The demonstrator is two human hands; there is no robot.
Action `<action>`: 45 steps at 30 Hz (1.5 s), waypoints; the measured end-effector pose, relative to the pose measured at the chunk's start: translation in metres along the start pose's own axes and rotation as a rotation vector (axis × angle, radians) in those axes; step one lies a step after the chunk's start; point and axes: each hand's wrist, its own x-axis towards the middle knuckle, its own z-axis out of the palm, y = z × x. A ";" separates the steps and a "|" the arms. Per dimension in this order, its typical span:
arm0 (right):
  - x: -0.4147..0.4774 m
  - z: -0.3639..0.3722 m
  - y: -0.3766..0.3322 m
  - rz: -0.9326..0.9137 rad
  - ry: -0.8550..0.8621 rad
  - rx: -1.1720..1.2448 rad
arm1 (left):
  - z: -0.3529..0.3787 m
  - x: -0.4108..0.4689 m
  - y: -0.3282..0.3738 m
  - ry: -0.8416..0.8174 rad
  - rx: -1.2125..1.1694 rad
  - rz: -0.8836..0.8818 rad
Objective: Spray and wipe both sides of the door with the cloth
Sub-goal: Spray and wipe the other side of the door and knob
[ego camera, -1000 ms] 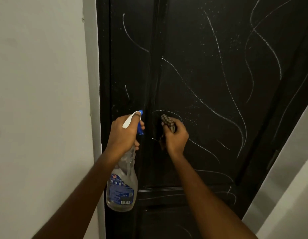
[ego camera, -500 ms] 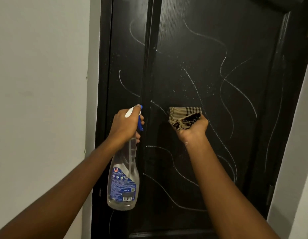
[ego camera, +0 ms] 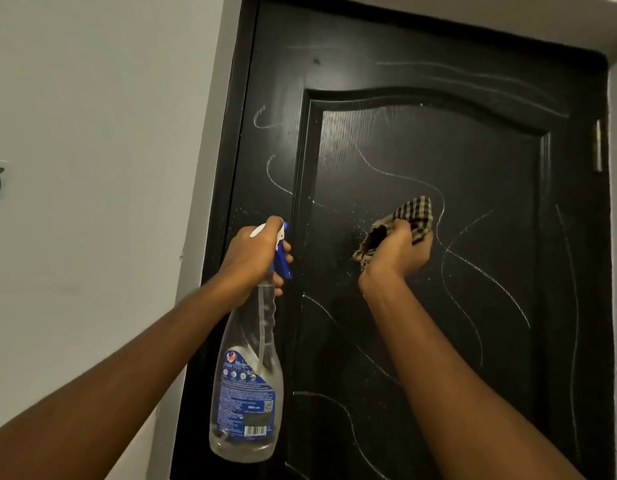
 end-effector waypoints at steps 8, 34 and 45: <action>0.039 0.071 0.004 -0.746 -0.146 -0.213 | -0.017 0.060 0.055 -0.029 0.048 0.226; 0.131 0.138 -0.022 -1.150 -0.336 -0.293 | -0.006 0.153 0.188 0.111 -0.027 0.415; 0.222 0.051 -0.073 -1.196 -0.451 -0.324 | 0.098 0.124 0.204 0.204 0.110 0.452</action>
